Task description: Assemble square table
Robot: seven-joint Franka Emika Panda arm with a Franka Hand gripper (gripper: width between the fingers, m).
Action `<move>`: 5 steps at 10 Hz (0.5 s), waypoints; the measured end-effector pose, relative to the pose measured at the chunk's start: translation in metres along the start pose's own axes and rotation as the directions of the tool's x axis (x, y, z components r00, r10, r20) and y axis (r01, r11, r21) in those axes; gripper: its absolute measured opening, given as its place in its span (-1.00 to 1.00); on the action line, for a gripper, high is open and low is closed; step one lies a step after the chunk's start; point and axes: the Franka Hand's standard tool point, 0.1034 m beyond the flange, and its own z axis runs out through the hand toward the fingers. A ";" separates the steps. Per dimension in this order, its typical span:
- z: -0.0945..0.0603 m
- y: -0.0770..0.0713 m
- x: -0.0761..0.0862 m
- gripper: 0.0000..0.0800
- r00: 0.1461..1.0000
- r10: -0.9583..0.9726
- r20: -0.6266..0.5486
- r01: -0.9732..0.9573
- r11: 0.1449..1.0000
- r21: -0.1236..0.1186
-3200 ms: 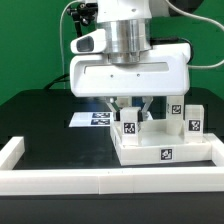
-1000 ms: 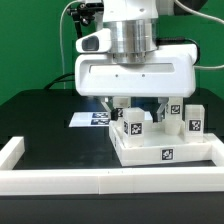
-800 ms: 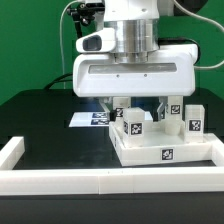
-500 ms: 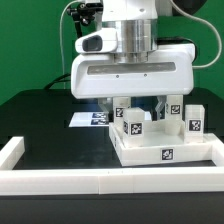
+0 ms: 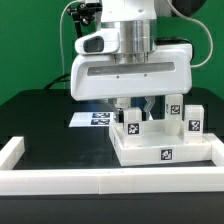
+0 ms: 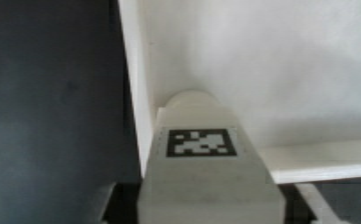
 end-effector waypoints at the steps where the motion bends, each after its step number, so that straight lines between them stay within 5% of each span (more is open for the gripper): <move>1: 0.000 0.000 0.000 -0.27 1.000 0.019 0.000 -0.019 1.000 0.001; 5: 0.000 -0.002 0.001 -0.27 0.911 0.411 -0.014 -0.411 0.912 0.004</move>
Offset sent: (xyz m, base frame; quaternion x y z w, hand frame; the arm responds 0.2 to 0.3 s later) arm 0.0000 0.0000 0.0000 0.0000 0.0000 0.1296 0.9916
